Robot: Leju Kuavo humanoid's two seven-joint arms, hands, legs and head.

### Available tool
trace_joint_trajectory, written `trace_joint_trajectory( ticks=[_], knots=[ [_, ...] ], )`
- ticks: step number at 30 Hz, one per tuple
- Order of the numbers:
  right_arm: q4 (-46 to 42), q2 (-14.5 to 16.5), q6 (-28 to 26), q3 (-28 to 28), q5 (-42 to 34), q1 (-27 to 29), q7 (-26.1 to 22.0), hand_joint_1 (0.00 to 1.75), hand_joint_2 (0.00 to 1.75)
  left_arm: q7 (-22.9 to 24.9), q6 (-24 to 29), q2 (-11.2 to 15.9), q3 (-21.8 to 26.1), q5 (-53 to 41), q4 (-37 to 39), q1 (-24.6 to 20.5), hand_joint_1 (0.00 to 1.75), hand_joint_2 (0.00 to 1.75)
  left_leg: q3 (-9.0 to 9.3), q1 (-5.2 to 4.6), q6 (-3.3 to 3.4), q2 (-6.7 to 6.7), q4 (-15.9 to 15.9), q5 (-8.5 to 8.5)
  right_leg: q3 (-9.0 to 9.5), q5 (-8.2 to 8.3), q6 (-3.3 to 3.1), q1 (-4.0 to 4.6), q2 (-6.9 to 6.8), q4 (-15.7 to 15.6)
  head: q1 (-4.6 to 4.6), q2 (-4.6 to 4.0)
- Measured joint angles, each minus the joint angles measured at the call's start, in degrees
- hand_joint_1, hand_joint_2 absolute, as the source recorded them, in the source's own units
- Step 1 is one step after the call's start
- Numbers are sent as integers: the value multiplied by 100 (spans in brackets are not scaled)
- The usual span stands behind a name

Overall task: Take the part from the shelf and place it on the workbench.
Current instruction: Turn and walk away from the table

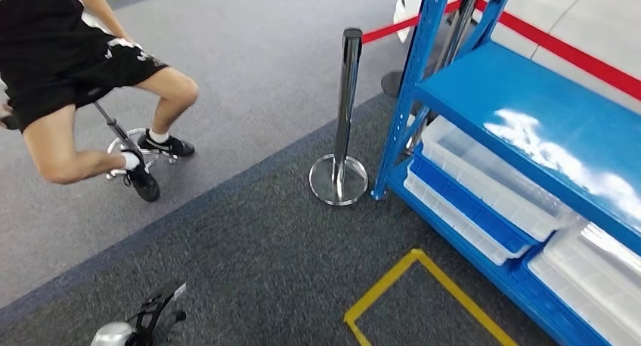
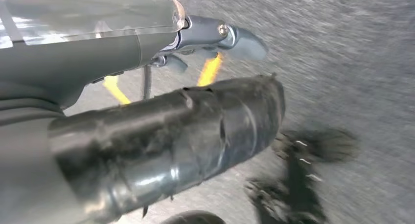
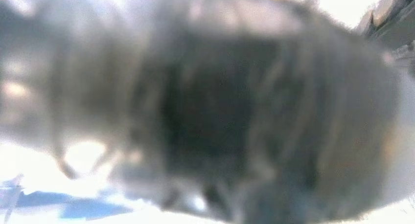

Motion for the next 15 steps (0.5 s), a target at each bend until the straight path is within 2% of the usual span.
trace_joint_trajectory(
  ticks=[1,2,3,4,5,6,7,8,9,10,11,12,13,14,15],
  knots=[
    [-1,-1,14,0,0,4,4,0,0,-3,-4,-1,-5,16,-1,-31,0,0,48,0,39,54,-27,-20,-47,65,31,-6,-35,112,-1,1],
    [-2,-1,25,-1,0,4,3,0,0,-13,-4,-2,-11,37,-3,-57,0,0,117,5,81,110,-83,-47,-162,180,58,0,-169,338,5,1],
    [-2,-2,32,-1,0,-2,3,0,0,-25,-2,-1,-17,60,-4,-76,0,0,199,6,117,164,-140,-82,-352,256,86,5,-344,630,16,2],
    [-2,-2,35,-2,0,-17,2,0,0,-31,3,0,-22,84,-4,-82,0,0,282,7,142,219,-189,-127,-571,236,116,9,-535,952,25,2],
    [-3,-1,38,-4,1,-30,-1,0,0,-32,8,2,-28,102,-5,-80,0,0,366,2,162,281,-217,-188,-801,99,145,12,-688,1237,36,1],
    [-3,-2,39,-7,2,-39,-2,0,0,-32,12,3,-38,122,-5,-78,0,0,445,-3,169,339,-228,-254,-998,-122,168,9,-760,1429,37,1],
    [-3,-3,40,-11,3,-43,-3,0,0,-30,18,2,-54,144,-5,-80,0,0,528,-8,171,396,-229,-325,-1143,-322,184,6,-790,1505,37,1],
    [-3,-4,42,-16,4,-42,-4,0,0,-28,22,0,-74,163,-5,-81,0,0,614,-12,174,450,-226,-398,-1221,-411,190,5,-804,1453,39,1],
    [-3,-4,43,-21,6,-39,-2,0,0,-28,26,-1,-93,180,-5,-83,0,0,704,-17,176,502,-223,-469,-1223,-319,183,8,-821,1252,40,1],
    [-3,-6,43,-26,7,-35,-1,0,0,-28,28,-2,-108,193,-5,-85,0,0,796,-25,178,558,-222,-536,-1166,-58,156,22,-866,932,41,1],
    [-3,-9,43,-32,8,-33,1,0,0,-27,27,-4,-119,205,-4,-85,0,0,875,-32,179,613,-225,-595,-1084,284,102,51,-967,578,42,1],
    [-3,-14,43,-37,9,-36,3,0,0,-27,25,-7,-126,219,-4,-88,0,0,945,-42,168,667,-226,-646,-1034,517,52,88,-1071,301,37,0],
    [-5,-20,43,-42,9,-46,4,0,0,-24,23,-10,-131,232,-4,-90,0,0,991,-50,142,721,-229,-689,-1009,675,-5,126,-1156,126,41,0],
    [-8,-27,44,-45,9,-53,5,0,0,-20,21,-13,-136,242,-4,-93,0,0,1030,-57,110,770,-209,-715,-1014,749,-55,153,-1188,56,45,0],
    [-10,-31,44,-47,9,-60,7,0,0,-16,20,-15,-139,251,-5,-98,0,0,1065,-64,70,807,-183,-726,-1025,738,-84,165,-1147,47,49,0]
  ],
)
